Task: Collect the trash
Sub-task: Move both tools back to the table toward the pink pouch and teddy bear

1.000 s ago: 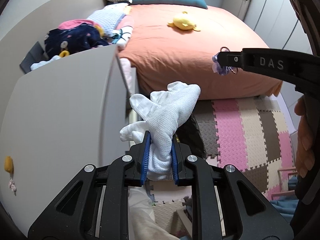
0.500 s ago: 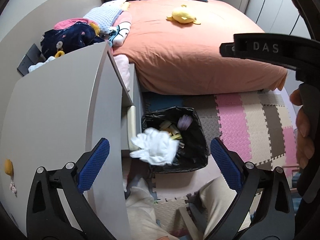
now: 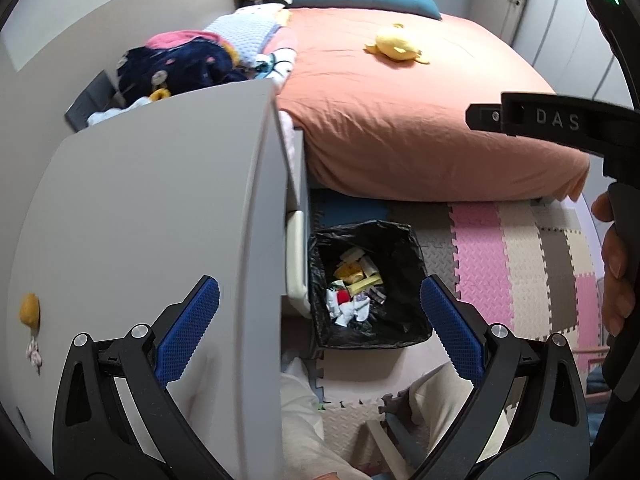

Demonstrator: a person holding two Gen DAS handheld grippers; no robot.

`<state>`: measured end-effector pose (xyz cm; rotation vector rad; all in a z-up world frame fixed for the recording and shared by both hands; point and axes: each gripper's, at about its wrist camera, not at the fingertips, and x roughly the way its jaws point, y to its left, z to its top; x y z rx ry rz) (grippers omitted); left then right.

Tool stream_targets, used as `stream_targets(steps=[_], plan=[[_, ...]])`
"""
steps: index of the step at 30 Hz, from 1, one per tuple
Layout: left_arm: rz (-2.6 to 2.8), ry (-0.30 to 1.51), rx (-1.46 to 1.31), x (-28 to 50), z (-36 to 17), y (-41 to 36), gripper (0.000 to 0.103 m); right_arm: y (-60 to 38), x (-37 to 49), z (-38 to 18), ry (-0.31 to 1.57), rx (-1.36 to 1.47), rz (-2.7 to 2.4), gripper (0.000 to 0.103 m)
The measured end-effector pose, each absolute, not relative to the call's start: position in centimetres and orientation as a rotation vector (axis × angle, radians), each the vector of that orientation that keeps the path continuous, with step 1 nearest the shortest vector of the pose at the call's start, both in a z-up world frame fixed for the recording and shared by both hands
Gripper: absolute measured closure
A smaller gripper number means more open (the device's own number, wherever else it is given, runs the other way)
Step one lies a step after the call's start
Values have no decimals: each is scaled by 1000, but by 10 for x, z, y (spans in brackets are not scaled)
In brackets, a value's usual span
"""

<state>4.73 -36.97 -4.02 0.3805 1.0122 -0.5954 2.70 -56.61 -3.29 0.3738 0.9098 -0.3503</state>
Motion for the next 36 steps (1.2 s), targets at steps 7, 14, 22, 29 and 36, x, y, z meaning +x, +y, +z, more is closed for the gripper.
stream_targets(steps=[7,14,22,29,36], plan=[[-536,997,334,54,-36,-329,6,-526,42,-30,912,336,-303,42],[-453,994,283,64,-33,-275,6,-480,61,-31,914,312,-234,42],[-369,988,227,73,-31,-217,6,-424,84,-28,918,269,-157,42],[-286,987,188,81,-32,-167,6,-380,102,-29,930,234,-102,42],[-212,981,150,89,-32,-121,6,-346,115,-32,940,208,-58,42]])
